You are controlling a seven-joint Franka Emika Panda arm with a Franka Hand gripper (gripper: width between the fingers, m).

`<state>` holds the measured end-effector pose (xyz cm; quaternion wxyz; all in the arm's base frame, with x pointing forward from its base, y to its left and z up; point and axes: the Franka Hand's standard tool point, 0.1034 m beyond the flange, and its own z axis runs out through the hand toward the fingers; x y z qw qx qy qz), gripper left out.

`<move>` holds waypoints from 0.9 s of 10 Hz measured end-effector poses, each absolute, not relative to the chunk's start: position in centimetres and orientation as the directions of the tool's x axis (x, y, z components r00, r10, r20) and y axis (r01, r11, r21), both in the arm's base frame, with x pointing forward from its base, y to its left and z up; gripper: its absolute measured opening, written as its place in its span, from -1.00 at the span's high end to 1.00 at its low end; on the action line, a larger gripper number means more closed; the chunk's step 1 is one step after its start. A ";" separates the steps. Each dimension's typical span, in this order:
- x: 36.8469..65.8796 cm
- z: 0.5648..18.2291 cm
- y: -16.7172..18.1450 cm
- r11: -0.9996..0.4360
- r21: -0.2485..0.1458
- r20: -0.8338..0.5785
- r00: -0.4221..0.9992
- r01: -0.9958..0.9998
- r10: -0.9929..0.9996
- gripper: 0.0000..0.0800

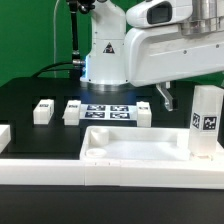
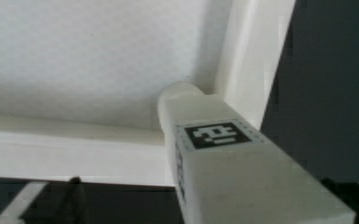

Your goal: Assemble desk

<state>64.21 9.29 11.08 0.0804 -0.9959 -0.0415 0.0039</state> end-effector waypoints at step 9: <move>64.6 11.1 10.3 -0.543 -0.097 -0.122 0.552 -0.834 -0.825 0.28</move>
Offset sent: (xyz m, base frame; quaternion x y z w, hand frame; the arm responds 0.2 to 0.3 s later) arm 0.0000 0.0000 0.0000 0.0000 0.0000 0.1938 0.9810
